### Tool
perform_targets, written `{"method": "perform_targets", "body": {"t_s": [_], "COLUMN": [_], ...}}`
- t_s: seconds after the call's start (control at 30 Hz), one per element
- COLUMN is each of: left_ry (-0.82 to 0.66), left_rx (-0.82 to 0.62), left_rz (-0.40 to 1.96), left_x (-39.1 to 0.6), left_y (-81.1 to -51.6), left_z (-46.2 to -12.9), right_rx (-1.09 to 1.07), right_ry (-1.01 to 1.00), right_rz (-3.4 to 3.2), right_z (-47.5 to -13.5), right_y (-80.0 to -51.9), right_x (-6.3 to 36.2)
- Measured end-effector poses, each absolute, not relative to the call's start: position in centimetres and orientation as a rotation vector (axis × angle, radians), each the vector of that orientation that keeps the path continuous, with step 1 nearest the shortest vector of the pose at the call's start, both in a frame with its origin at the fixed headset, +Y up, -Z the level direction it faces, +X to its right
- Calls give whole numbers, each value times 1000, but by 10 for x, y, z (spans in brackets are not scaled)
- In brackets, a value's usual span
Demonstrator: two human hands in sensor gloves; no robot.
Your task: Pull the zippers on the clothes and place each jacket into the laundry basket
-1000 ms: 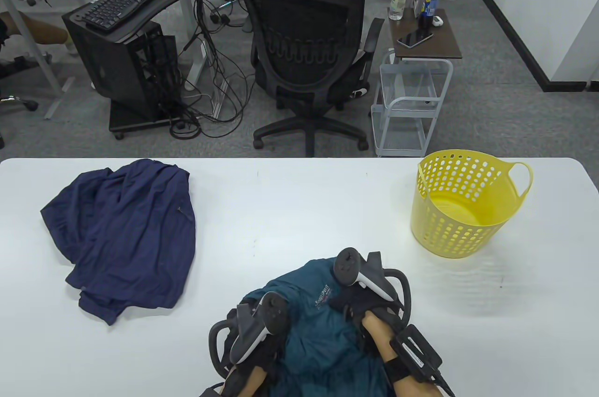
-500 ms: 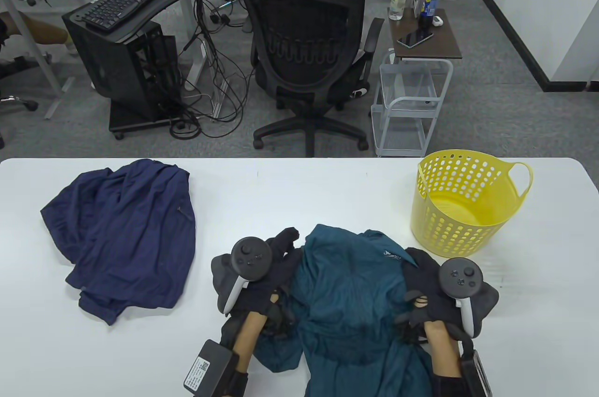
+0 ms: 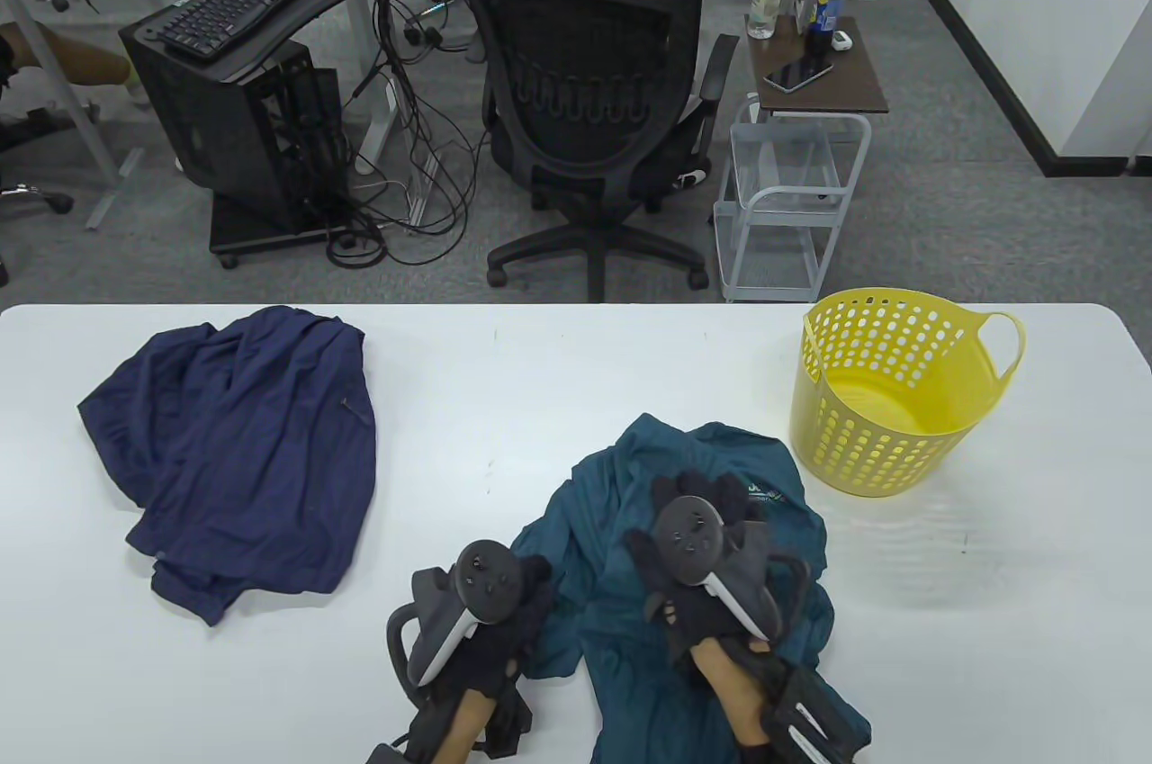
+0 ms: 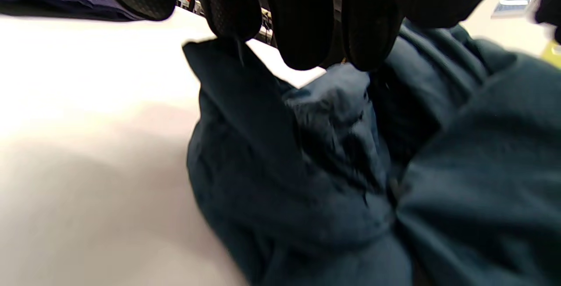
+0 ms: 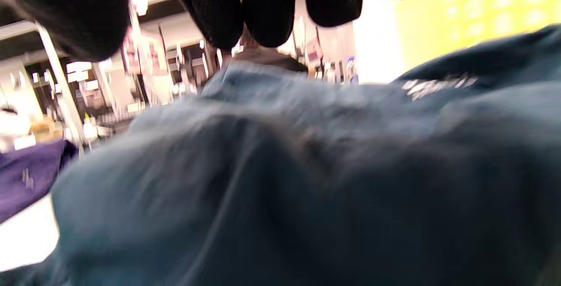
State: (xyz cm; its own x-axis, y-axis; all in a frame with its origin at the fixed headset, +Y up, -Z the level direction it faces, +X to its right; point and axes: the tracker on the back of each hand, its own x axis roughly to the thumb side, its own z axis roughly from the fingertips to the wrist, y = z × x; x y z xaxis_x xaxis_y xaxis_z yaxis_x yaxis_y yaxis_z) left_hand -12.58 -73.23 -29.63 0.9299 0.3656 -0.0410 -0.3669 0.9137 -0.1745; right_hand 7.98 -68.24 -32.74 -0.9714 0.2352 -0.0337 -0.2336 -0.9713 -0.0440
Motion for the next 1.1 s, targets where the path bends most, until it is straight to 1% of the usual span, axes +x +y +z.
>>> {"method": "perform_targets", "body": {"t_s": [0.07,0.1,0.13,0.17,0.27,0.33,0.4,0.5,0.63,0.7,0.83,0.93,1.0,1.1], "left_ry": [-17,-27,-33,-36,-46,-52,-56,-57,-57,-61,-90,-146,-128,-168], "left_rx": [-185,-180,-175,-172,-177,-186,-199,-202,-223,-265,-416,-424,-435,-455], "left_rz": [321,300,289,284,263,252,251,252,311,369,566,829,996,1109], "left_x": [-120,-119,-117,-117,-113,-110,-107,-102,-98,-97,-95,-98,-104,-114], "left_y": [-734,-735,-735,-735,-735,-736,-737,-736,-733,-733,-737,-741,-742,-746], "left_z": [-293,-292,-291,-290,-290,-291,-290,-289,-289,-290,-298,-303,-304,-307], "right_rx": [-119,-124,-128,-134,-135,-130,-118,-44,63,151,286,321,304,254], "right_ry": [206,269,287,256,59,14,1,7,21,72,175,229,202,129], "right_rz": [3019,3035,3036,3035,2941,2842,2654,2330,2049,1926,1722,1696,1770,1951], "right_z": [-342,-346,-350,-351,-348,-343,-338,-331,-323,-322,-318,-316,-315,-313], "right_y": [-701,-709,-716,-719,-721,-717,-713,-710,-712,-714,-720,-723,-724,-723], "right_x": [68,67,68,70,88,102,116,135,148,151,150,145,143,140]}}
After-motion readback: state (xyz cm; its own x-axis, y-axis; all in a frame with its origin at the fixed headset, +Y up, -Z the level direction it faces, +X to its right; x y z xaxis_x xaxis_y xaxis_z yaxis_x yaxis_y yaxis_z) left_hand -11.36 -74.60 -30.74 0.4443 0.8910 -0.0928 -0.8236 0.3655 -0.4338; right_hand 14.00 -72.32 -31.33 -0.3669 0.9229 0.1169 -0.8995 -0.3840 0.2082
